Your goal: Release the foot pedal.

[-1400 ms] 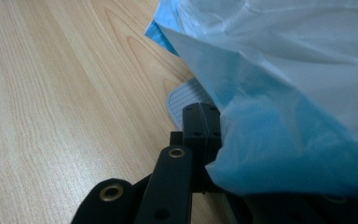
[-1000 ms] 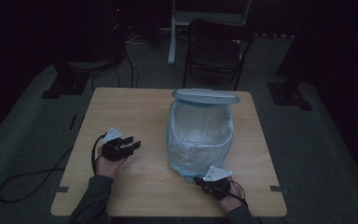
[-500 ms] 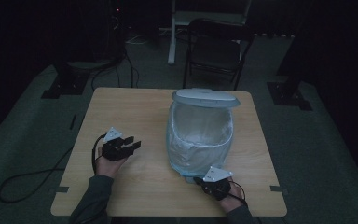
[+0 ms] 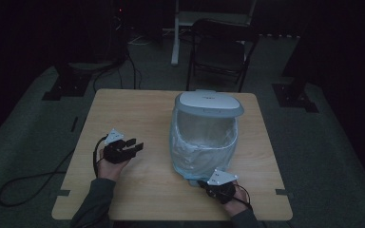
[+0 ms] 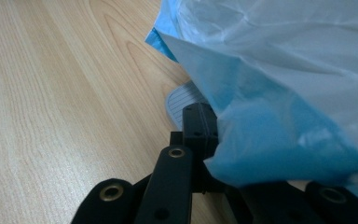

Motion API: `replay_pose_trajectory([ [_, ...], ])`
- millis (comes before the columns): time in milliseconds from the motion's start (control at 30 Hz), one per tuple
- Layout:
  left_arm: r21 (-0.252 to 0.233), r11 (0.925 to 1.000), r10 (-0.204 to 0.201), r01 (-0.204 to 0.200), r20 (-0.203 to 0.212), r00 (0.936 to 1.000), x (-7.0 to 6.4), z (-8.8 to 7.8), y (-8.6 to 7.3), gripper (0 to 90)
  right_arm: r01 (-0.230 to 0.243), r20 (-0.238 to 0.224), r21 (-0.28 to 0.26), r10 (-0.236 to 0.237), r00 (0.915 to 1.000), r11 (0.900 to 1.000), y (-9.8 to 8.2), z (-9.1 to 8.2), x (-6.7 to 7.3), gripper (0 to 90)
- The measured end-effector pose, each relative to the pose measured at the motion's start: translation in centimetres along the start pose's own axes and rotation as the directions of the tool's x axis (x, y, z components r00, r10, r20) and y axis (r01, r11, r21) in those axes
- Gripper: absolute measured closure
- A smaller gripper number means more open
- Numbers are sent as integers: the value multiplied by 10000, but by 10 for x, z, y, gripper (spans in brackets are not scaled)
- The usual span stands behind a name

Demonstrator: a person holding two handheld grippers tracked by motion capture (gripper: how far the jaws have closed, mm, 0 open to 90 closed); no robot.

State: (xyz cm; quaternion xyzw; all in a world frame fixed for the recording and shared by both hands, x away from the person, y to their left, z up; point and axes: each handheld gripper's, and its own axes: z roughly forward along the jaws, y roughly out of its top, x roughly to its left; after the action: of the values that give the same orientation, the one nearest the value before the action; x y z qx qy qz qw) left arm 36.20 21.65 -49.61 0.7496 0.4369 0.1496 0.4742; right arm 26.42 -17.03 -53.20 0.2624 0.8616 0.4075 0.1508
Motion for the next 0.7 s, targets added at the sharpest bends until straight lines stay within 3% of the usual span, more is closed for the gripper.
replay_pose_trajectory([
  [200,-29,10000,-11,11,-17,10000,0,0,0,551,-203,-58,-399,201,9998,9990,2,-6,-2,900],
  [367,-54,10000,-47,47,-27,10000,1,0,0,551,-66,-39,-335,65,10000,9994,1,-11,-3,900],
  [600,-40,9999,-116,116,-61,9999,2,0,-1,550,-90,61,-98,90,9999,9999,-12,-39,-17,900],
  [700,-29,9999,-110,110,-53,9999,2,0,-1,548,-416,478,-19,416,9980,9991,-22,-52,-26,900],
])
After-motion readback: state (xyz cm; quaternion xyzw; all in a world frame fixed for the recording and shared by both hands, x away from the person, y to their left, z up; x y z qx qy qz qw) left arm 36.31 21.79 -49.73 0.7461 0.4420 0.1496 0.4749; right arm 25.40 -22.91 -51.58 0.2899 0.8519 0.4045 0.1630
